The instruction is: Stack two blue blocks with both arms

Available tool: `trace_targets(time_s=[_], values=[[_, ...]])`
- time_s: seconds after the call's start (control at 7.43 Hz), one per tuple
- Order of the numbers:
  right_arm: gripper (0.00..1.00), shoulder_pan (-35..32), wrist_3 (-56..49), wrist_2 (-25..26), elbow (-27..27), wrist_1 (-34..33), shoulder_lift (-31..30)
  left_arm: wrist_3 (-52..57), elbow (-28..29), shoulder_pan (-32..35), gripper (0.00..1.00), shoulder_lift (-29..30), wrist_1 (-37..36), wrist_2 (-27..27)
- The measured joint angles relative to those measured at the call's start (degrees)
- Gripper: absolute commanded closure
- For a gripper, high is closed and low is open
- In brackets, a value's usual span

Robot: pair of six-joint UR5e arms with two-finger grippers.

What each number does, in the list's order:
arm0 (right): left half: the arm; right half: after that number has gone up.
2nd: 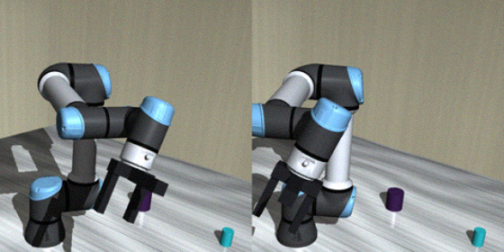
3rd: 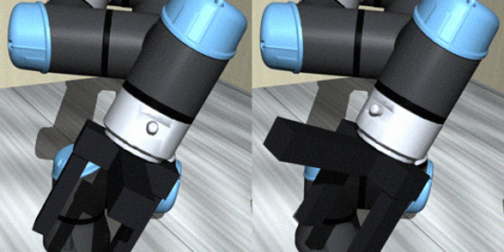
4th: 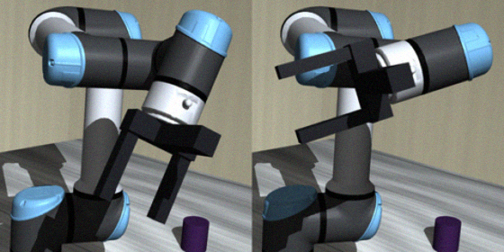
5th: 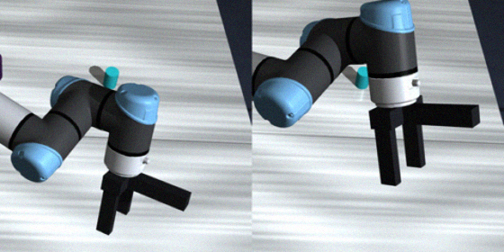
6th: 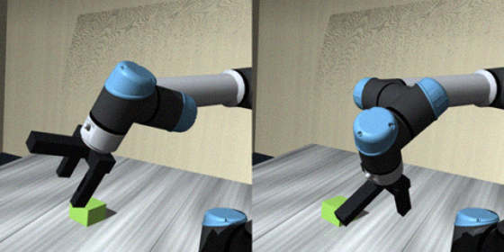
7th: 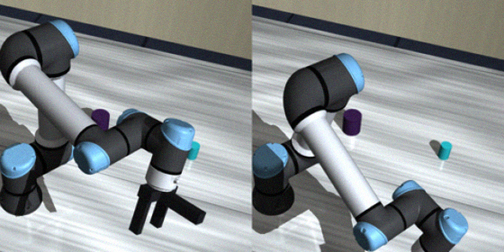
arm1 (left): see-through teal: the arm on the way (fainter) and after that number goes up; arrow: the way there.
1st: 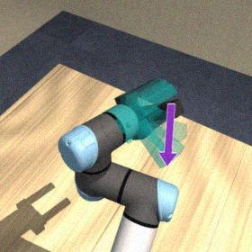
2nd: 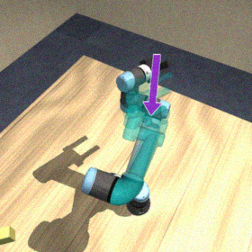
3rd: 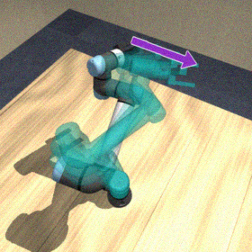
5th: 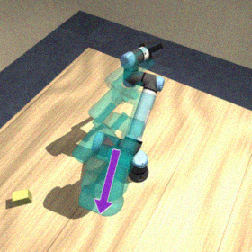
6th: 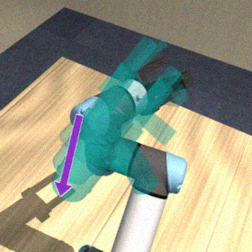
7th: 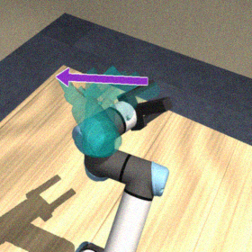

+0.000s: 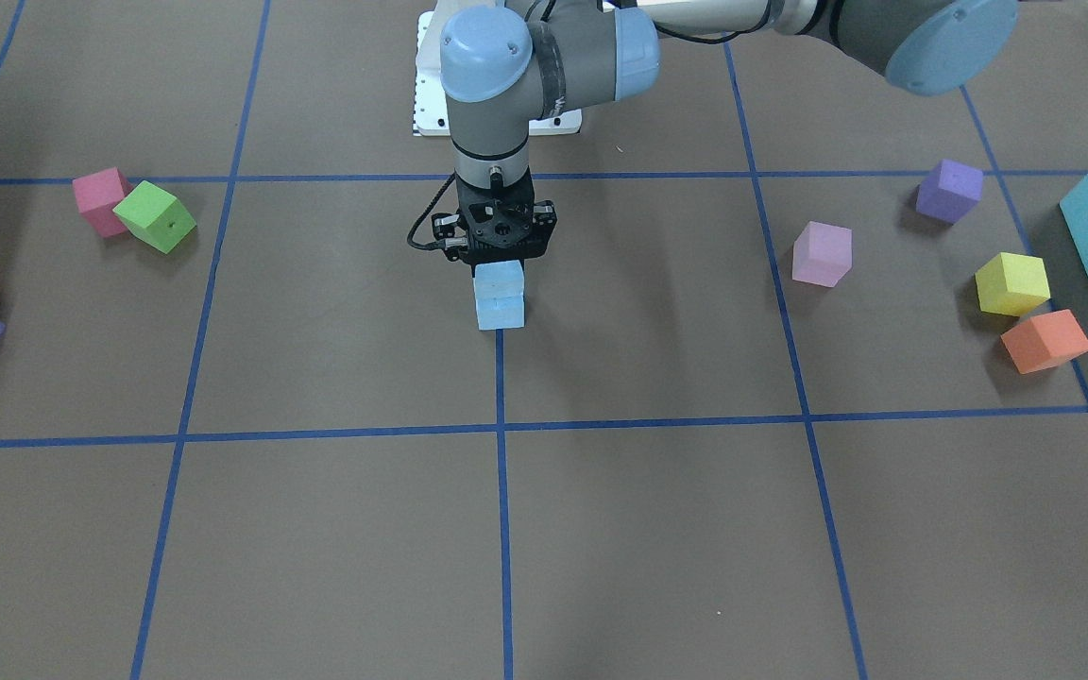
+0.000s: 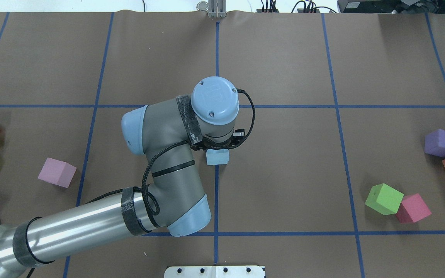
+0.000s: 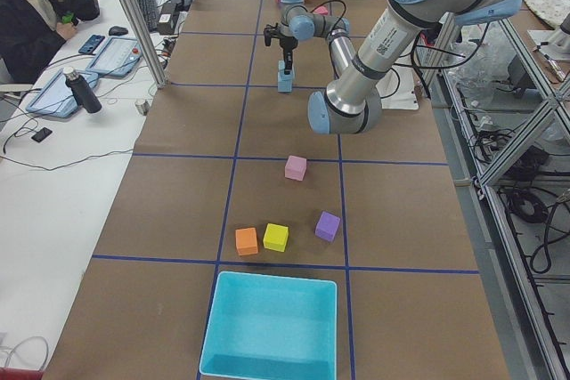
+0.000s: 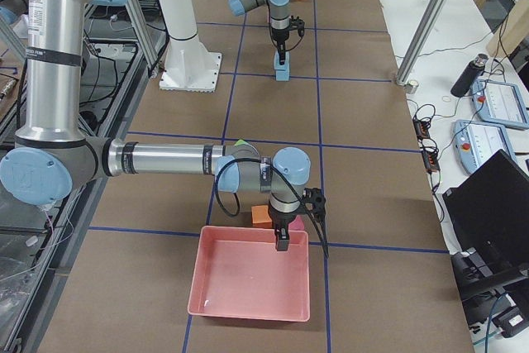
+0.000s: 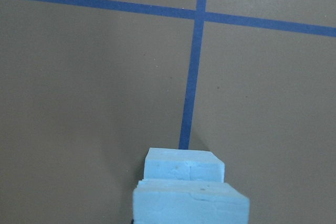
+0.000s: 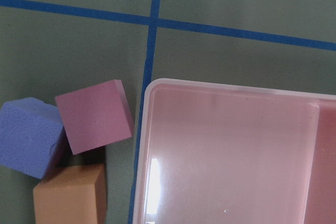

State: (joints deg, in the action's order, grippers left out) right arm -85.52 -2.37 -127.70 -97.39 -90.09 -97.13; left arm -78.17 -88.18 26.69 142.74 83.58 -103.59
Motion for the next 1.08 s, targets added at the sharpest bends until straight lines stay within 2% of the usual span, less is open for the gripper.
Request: trace_targets(time_s=[0.54,1.08], values=[[0.0,0.0,0.0,0.0,0.0,0.0,0.0,1.5,-0.3,0.0,0.49,0.0,0.0,0.0],[0.0,0.0,0.0,0.0,0.0,0.0,0.1,3.2,-0.2,0.1,0.38,0.0,0.0,0.1]])
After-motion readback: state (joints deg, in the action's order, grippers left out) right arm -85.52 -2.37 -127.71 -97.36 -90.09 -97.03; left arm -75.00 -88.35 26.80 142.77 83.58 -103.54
